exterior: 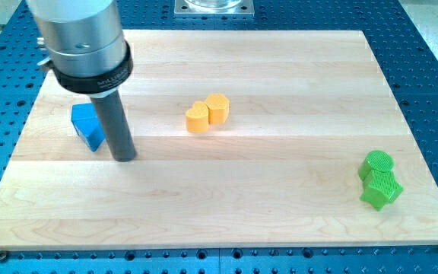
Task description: Slide the triangle to the left of the heart
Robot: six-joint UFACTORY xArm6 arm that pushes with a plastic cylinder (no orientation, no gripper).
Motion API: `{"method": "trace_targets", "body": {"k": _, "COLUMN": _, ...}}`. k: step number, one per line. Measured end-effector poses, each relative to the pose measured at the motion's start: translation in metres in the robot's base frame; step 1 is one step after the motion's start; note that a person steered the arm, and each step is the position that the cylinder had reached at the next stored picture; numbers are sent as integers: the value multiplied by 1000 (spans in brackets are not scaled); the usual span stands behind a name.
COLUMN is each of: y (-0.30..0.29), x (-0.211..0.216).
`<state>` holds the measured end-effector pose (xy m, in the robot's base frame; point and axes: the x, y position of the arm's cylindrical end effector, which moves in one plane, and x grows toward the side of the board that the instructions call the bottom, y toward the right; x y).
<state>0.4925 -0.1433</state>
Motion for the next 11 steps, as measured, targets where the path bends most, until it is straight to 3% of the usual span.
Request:
{"method": "trace_targets", "body": {"k": 3, "y": -32, "x": -1}}
{"method": "trace_targets", "body": {"k": 5, "y": -42, "x": 23}}
{"method": "trace_targets", "body": {"k": 6, "y": -87, "x": 56}}
{"method": "trace_targets", "body": {"k": 7, "y": -149, "x": 25}}
{"method": "trace_targets", "body": {"k": 9, "y": -27, "x": -32}}
{"method": "trace_targets", "body": {"k": 10, "y": -64, "x": -52}}
{"method": "trace_targets", "body": {"k": 11, "y": 29, "x": -73}}
